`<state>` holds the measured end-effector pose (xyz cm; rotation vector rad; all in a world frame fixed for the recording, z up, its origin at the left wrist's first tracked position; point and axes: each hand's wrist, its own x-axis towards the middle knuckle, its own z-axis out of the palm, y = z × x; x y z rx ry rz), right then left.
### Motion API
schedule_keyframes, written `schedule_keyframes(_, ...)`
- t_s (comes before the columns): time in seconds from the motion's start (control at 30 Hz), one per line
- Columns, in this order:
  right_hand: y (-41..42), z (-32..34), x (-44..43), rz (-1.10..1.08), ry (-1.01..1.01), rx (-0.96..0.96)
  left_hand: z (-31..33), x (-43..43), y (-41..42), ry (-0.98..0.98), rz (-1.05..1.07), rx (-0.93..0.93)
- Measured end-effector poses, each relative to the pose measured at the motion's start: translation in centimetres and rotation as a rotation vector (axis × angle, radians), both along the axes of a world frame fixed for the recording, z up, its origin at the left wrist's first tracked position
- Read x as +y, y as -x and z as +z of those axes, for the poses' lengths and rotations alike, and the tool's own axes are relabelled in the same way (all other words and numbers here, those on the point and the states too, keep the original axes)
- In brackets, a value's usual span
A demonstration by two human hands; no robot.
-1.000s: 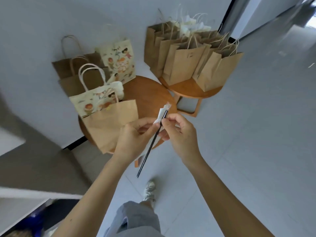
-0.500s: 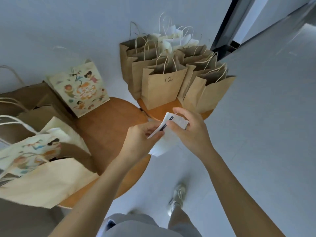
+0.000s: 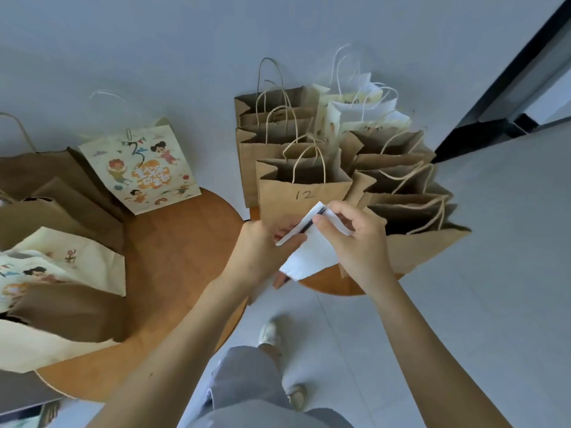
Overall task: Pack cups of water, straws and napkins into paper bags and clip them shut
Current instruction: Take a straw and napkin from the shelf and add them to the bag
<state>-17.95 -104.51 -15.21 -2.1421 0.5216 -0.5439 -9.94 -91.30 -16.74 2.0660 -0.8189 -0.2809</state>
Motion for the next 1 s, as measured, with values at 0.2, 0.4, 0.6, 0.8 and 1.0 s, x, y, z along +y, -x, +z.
schedule_keyframes(0.2, -7.2, -0.7, -6.5, 0.105, 0.189, -0.118, -1.7, -3.8, -8.5, -0.155, 0.066, -0.112)
schedule_keyframes(0.4, -12.2, 0.4, -11.5, 0.115, 0.3, -0.193, -3.5, -7.1, -14.3, -0.306, 0.135, -0.198)
schedule_keyframes(0.6, -13.8, 1.0, -14.9, 0.073, 0.277, -0.294, -7.0, -9.5, -16.4, -0.501, 0.137, -0.139)
schedule_keyframes(0.8, -14.6, 1.2, -17.6, 0.099, 0.202, -0.337, -7.3, -11.0, -16.1, -0.64, 0.144, -0.108)
schedule_keyframes(1.0, -15.0, 0.4, -18.5, 0.177, 0.123, -0.369, -8.3, -10.9, -15.4, -0.999, -0.015, -0.05)
